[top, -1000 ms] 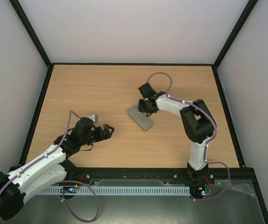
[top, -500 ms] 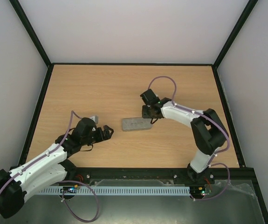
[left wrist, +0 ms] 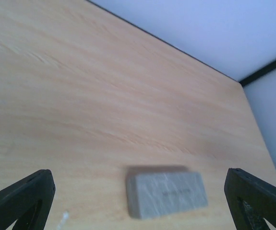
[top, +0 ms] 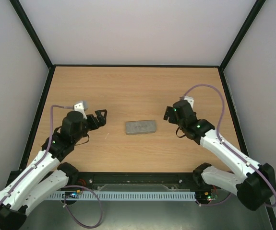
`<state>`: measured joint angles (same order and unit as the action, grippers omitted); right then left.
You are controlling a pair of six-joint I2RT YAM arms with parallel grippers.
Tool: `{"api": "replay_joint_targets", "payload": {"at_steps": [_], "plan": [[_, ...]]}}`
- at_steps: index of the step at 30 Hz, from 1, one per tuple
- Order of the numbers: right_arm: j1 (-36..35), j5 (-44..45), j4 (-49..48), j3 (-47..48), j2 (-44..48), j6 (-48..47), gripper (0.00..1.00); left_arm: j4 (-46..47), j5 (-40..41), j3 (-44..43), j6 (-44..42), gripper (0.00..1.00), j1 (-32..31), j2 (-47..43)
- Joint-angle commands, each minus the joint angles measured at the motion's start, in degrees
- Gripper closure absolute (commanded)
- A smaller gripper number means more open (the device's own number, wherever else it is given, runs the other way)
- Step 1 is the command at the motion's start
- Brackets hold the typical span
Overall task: Organize the sunglasses
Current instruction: Adjust the sunglasses case at the center of the board, then reset both arms
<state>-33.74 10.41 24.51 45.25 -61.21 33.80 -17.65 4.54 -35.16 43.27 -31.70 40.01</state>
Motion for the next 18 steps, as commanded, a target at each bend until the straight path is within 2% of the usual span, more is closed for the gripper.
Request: {"api": "replay_joint_targets", "payload": {"at_steps": [1, 9, 14, 18], "plan": [[4.83, 8.76, -2.00, -4.34, 2.50, -0.34, 0.01, 5.68, 4.77, 0.96, -7.23, 0.01, 3.21, 2.13], [13.00, 14.39, -18.53, -13.00, 6.41, -5.18, 0.01, 14.66, 15.16, 2.05, -14.38, 0.01, 8.67, 12.30], [17.53, 18.11, -33.34, -18.80, 4.97, -9.29, 0.01, 23.71, 14.97, 6.13, -21.05, 0.00, 14.61, 13.83], [21.54, 17.77, -43.86, -21.24, -0.74, -10.46, 0.01, 32.80, 14.63, 10.92, -24.47, 0.01, 20.10, 14.27]]}}
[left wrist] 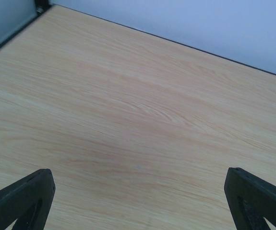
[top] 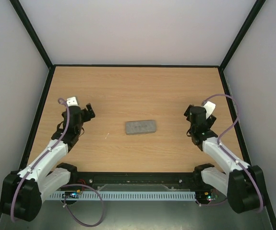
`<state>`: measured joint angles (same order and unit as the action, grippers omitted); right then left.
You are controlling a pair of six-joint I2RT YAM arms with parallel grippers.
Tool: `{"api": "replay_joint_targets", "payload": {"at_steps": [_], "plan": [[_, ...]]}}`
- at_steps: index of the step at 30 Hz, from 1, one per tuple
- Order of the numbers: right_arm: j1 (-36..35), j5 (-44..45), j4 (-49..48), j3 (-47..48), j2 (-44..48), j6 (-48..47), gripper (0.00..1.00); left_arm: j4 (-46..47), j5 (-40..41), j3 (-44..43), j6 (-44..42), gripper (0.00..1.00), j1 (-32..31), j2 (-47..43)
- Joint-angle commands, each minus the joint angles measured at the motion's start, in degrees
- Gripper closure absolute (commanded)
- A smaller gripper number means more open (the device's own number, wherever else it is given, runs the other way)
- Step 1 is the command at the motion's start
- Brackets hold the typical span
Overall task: Organize the sunglasses
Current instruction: Reset both arms
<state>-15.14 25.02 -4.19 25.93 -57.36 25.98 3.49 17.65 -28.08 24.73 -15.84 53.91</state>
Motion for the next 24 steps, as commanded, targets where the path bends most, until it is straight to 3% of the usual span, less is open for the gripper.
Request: {"api": "replay_joint_targets", "payload": {"at_steps": [1, 11, 17, 24], "plan": [[3.99, 3.23, -17.21, -1.99, -6.51, -2.53, 0.01, 13.87, 1.11, 4.82, -6.56, 0.00, 5.69, 0.94], [9.60, 6.21, -28.94, 2.20, -22.33, -4.26, 0.01, 29.05, -3.98, 5.13, -12.49, 0.01, 15.44, 16.61], [11.76, 7.69, -42.38, -2.99, -25.94, -4.57, 0.01, 44.96, -6.96, 7.86, -14.16, 0.00, 16.98, 25.74], [11.88, 6.48, -60.91, -11.42, -25.58, -8.92, 0.01, 51.58, -7.58, 5.98, -17.07, 0.01, 17.29, 30.77]]}}
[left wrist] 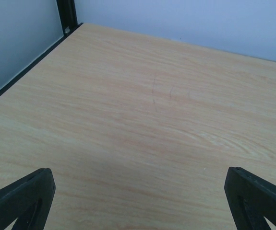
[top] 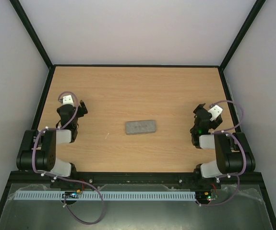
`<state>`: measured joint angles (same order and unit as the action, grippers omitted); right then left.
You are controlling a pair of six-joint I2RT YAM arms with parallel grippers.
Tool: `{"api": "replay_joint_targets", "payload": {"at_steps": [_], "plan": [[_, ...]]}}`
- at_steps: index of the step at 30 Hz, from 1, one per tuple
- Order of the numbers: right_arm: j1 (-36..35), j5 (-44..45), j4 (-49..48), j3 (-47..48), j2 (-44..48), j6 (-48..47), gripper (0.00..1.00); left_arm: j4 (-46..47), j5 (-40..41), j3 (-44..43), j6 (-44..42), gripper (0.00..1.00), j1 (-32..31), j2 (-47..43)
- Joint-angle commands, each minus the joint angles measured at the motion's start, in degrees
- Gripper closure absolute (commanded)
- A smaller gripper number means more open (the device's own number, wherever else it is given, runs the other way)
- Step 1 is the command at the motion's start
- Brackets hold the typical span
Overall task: Organize the sunglasses
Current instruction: Reset both arms
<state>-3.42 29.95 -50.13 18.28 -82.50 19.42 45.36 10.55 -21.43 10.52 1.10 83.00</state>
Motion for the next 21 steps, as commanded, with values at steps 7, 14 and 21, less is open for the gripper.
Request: {"api": "replay_joint_targets", "payload": {"at_steps": [7, 14, 21], "plan": [[-0.09, -5.07, -11.78, -0.42, -3.00, -5.83, 0.01, 18.49, -1.61, 3.44, -5.32, 0.01, -1.02, 3.17], [-0.07, -8.42, -16.46, -3.24, -2.46, -7.24, 0.01, 27.08, -2.42, 7.15, -6.82, 0.00, -1.70, 5.03], [-0.56, -9.09, -29.59, -7.33, -6.55, -8.95, 0.01, 26.05, -2.83, 6.72, -6.31, 0.00, -1.31, 5.13]]}}
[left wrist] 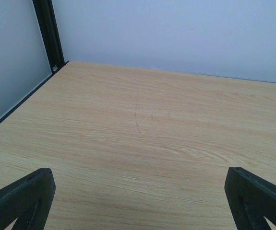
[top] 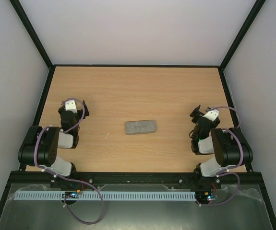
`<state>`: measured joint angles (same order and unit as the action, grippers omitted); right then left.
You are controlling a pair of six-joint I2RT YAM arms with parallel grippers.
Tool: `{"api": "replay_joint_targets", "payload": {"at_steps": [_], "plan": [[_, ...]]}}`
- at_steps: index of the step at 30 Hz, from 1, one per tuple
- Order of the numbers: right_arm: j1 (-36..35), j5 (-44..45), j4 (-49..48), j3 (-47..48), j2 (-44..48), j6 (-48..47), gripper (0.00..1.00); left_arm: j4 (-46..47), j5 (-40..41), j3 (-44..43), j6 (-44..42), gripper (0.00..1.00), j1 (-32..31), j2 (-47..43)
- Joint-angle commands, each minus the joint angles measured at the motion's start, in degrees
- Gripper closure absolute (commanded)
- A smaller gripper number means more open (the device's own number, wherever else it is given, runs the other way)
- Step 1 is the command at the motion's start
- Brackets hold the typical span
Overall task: Organize the sunglasses
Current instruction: Reset both arms
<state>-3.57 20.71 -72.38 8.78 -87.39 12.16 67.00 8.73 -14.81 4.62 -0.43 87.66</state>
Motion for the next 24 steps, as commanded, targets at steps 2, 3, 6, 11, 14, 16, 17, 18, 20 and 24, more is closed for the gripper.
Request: {"api": "replay_joint_targets", "payload": {"at_steps": [2, 3, 6, 11, 14, 16, 17, 18, 20, 24], "plan": [[-0.56, 0.34, -1.14, 3.57, 0.09, -1.02, 0.01, 4.17, -1.08, -0.02, -0.40, 0.00, 0.25, 0.49], [-0.56, 0.50, -4.26, 2.97, -1.14, -1.51, 0.01, 4.18, -1.09, -0.10, -0.40, 0.01, 0.25, 0.57], [-0.56, 0.41, -0.57, 3.95, -0.43, -0.95, 0.01, 4.00, -1.08, -0.14, -0.32, 0.01, 0.23, 0.50], [-0.56, 0.62, -1.48, 3.77, -0.76, -1.15, 0.01, 4.44, -1.16, 0.16, -0.40, 0.01, 0.30, 0.33], [-0.56, 0.56, -2.06, 3.52, -0.66, -1.30, 0.01, 5.02, -1.15, 0.54, -0.65, 0.01, 0.21, 0.15], [-0.56, 0.56, -2.47, 3.37, -0.67, -1.34, 0.01, 5.14, -0.56, 0.68, -0.91, 0.01, -0.16, 0.19], [-0.56, 0.54, -2.61, 3.32, -0.67, -1.29, 0.01, 5.23, -0.55, 0.67, -0.86, 0.01, -0.19, 0.15], [-0.56, 0.55, -2.48, 3.34, -0.61, -1.34, 0.01, 5.02, -0.52, 0.55, -0.93, 0.00, -0.27, 0.22], [-0.56, 0.45, -2.55, 3.25, -0.64, -1.37, 0.01, 4.94, -0.47, 0.40, -0.89, 0.00, -0.23, 0.36], [-0.56, 0.43, -2.57, 3.38, -0.67, -1.42, 0.01, 4.26, -0.51, -0.04, -0.39, 0.01, 0.01, 0.72]]}}
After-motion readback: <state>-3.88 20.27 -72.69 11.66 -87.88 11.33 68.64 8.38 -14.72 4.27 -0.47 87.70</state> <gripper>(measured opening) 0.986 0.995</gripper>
